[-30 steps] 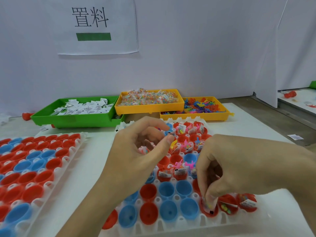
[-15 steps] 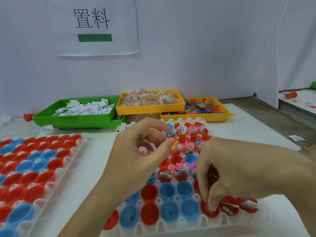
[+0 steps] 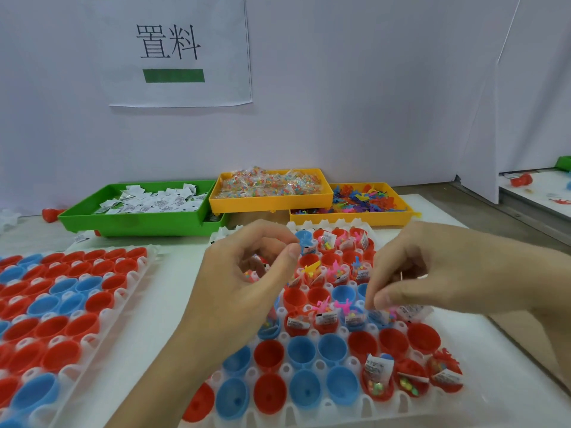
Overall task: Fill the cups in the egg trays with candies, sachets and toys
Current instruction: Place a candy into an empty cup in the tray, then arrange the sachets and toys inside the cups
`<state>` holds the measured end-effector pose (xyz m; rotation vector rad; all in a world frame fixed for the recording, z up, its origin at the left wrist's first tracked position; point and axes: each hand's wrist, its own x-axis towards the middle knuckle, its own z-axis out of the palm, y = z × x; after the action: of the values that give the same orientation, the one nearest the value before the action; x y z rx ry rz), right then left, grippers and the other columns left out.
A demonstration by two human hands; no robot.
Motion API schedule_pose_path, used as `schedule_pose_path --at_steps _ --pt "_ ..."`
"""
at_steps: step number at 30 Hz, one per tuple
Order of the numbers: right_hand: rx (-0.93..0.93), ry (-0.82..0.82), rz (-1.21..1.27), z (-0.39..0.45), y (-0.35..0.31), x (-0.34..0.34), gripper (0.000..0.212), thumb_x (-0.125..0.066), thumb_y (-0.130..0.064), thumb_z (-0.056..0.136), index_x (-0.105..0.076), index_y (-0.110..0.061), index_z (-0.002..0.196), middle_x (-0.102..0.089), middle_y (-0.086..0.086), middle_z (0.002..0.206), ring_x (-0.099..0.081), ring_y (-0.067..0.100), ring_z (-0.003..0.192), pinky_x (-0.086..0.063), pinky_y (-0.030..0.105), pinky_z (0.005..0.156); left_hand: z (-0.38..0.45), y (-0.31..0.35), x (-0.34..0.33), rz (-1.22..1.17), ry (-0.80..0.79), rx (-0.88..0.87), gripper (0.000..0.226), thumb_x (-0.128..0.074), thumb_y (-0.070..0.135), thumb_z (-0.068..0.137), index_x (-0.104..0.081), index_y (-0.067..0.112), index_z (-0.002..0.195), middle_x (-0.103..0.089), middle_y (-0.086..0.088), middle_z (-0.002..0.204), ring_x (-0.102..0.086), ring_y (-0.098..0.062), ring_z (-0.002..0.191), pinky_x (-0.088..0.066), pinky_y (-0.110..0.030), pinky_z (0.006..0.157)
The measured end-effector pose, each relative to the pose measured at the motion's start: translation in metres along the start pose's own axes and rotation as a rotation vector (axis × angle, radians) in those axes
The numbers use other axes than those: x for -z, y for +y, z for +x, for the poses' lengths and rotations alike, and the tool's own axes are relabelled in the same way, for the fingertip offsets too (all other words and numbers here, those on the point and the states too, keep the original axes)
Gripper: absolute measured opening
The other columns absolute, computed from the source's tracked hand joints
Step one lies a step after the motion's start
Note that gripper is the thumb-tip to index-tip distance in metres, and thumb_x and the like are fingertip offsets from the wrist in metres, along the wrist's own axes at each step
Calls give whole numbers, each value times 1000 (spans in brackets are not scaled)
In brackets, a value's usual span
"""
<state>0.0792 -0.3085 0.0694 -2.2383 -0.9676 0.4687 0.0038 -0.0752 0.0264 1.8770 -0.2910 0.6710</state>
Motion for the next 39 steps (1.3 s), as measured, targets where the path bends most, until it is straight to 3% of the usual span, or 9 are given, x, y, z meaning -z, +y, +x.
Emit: schedule_pose_path --at_steps 2,5,8,13,18,23,27,33,39 --pt "15 69 -53 2 5 7 8 -71 -39 81 -79 -40 82 -75 -10 77 -69 10 74 -55 21 68 2 -3 2 2 32 16 11 -66 16 93 -71 24 87 -69 -2 72 -66 -20 72 -54 -40 68" --pt "-51 268 -88 8 21 21 32 -57 -12 99 -78 -34 90 -75 -5 80 -69 8 72 -50 18 59 5 -9 8 13 122 64 18 -63 14 94 -71 23 82 -68 -3 70 -64 -15 67 -52 -37 64" --pt "-187 517 -65 23 54 29 38 -46 -1 101 -74 -25 96 -75 -2 82 -71 11 76 -51 27 65 9 -19 17 16 215 134 23 -59 9 95 -71 20 79 -69 -3 71 -62 -13 65 -49 -30 62" --pt "-297 745 -139 60 77 52 27 -49 -4 97 -72 -14 106 -75 2 98 -70 20 93 -48 32 80 13 -30 28 -50 316 239 23 -57 11 95 -73 18 79 -71 2 72 -60 0 63 -46 -13 58" --pt "-410 616 -221 114 82 72 36 -43 5 95 -67 -3 121 -67 15 123 -60 30 116 -48 39 98 15 -38 32 -89 378 316 24 -56 14 96 -73 21 81 -72 2 78 -62 -7 65 -50 -27 61" --pt "-416 452 -404 159 101 67 21 -62 -14 96 -75 -7 111 -71 10 118 -61 21 98 -49 32 81 15 -40 33 -70 379 332 25 -55 17 97 -73 25 81 -72 3 80 -64 -11 68 -54 -33 65" --pt "-445 417 -433 180 110 56 30 -74 -33 88 -77 -7 104 -73 7 107 -62 19 95 -53 33 78 15 -42 32 -62 373 330 26 -55 17 96 -72 26 80 -72 3 80 -64 -11 65 -53 -35 64" --pt "-481 389 -474 194 115 58 22 -70 -10 90 -75 -8 111 -68 10 123 -61 24 107 -51 30 83 16 -42 32 -63 358 324 25 -54 15 97 -72 24 82 -72 4 80 -64 -11 65 -51 -27 61" --pt "-444 489 -382 190 122 60 16 -68 -3 87 -78 -10 98 -70 10 115 -55 16 89 -45 28 74 15 -39 32 -76 350 311 22 -54 18 95 -72 23 83 -72 5 80 -64 -8 66 -51 -27 62"
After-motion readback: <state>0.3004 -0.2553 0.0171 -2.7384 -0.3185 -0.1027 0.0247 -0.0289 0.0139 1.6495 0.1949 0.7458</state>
